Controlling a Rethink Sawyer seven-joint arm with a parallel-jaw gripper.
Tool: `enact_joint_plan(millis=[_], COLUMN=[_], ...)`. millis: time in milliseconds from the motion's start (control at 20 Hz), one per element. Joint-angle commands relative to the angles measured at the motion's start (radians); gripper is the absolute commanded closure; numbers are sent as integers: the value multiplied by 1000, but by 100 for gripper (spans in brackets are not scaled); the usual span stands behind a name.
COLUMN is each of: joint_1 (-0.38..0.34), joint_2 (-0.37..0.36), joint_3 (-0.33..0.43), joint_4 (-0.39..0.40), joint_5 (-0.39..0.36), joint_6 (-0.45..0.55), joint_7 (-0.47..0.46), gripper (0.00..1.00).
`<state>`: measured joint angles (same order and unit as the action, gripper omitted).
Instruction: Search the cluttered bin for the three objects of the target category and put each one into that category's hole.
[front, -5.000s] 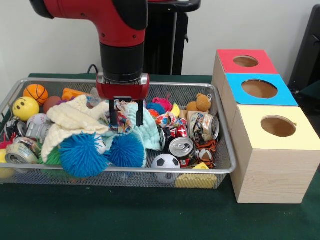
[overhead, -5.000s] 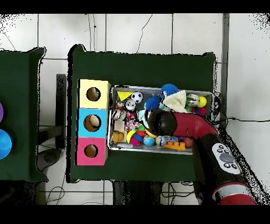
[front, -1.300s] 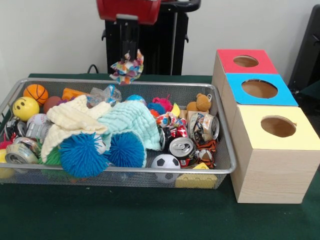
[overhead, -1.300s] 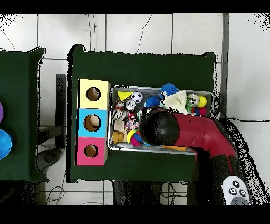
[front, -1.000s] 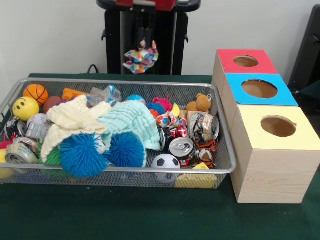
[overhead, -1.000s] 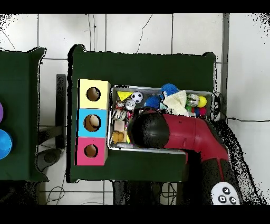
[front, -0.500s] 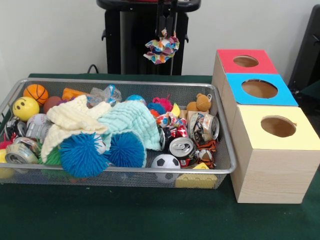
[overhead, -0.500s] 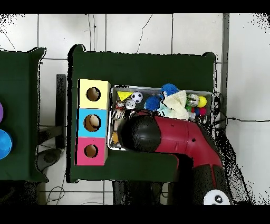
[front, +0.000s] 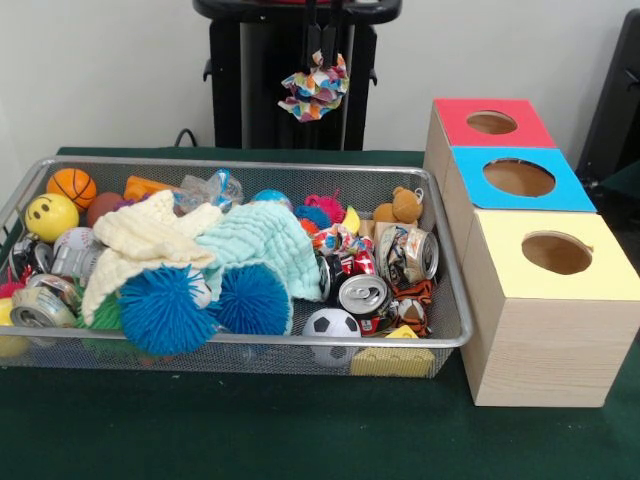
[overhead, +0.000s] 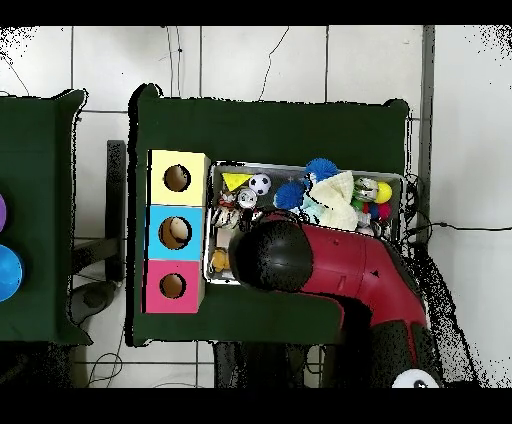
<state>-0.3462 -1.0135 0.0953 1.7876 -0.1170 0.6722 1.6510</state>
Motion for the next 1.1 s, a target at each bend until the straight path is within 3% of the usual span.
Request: enact_joint_plan(millis=[50, 500, 1100], joint_1=[50, 161, 201], joint_2=[1, -5, 10], joint_3=[-27, -98, -147], joint_4=[108, 81, 70], joint_5=[43, 100, 163], joint_6=[15, 55, 51], joint_7=[225, 299, 265], gripper=[100, 100, 100])
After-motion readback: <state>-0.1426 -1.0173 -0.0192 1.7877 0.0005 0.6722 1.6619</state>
